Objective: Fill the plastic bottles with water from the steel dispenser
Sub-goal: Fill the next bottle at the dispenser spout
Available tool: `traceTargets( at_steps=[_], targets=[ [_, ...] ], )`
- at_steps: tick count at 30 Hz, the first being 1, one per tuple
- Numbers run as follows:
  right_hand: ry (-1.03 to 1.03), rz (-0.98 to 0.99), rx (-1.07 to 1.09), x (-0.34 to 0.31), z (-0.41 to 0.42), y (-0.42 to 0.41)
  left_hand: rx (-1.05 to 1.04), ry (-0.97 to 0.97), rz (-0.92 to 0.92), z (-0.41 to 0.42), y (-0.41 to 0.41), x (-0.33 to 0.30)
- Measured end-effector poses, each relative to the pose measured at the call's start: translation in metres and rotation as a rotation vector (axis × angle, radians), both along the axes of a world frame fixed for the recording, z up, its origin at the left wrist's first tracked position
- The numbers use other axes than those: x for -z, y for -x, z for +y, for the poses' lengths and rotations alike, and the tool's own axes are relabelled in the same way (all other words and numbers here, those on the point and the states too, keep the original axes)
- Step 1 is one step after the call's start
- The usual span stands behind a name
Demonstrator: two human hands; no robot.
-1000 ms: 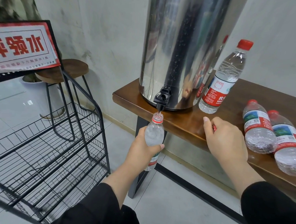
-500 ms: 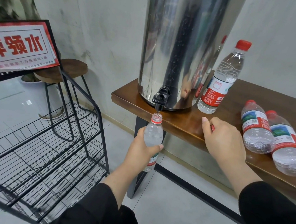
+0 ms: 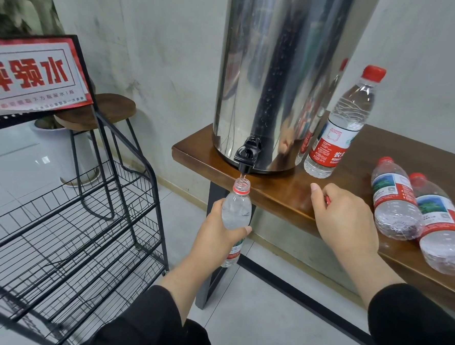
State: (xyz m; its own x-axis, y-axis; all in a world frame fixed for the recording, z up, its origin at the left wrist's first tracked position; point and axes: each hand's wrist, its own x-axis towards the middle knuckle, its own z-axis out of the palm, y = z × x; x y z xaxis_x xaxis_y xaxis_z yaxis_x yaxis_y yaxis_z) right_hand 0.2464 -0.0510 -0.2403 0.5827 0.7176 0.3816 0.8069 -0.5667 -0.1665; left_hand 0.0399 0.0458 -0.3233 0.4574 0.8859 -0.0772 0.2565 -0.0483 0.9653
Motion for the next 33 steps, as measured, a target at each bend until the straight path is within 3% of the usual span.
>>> traceTargets(
  at_steps=[11,19,22,25,29,33],
  targets=[
    [0.0,0.006,0.014,-0.004,0.0,0.002,-0.016,0.017,-0.005,0.0,0.001,-0.001],
    [-0.011,0.177,-0.065,-0.015,-0.003,0.0,-0.001,0.015,0.009,0.003,0.003,-0.004],
    [-0.19,0.279,-0.197,-0.035,-0.005,0.014,0.002,0.019,0.006,0.004,0.004,-0.004],
    [-0.34,0.22,-0.475,-0.067,0.004,0.05,0.002,0.016,0.015,0.006,0.003,-0.004],
    [-0.147,0.145,-0.739,-0.102,0.028,0.094,-0.016,0.016,-0.003,0.008,0.003,-0.001],
    [0.004,-0.024,-0.74,-0.111,0.041,0.101,-0.002,0.009,-0.007,0.008,0.003,-0.002]
  ],
)
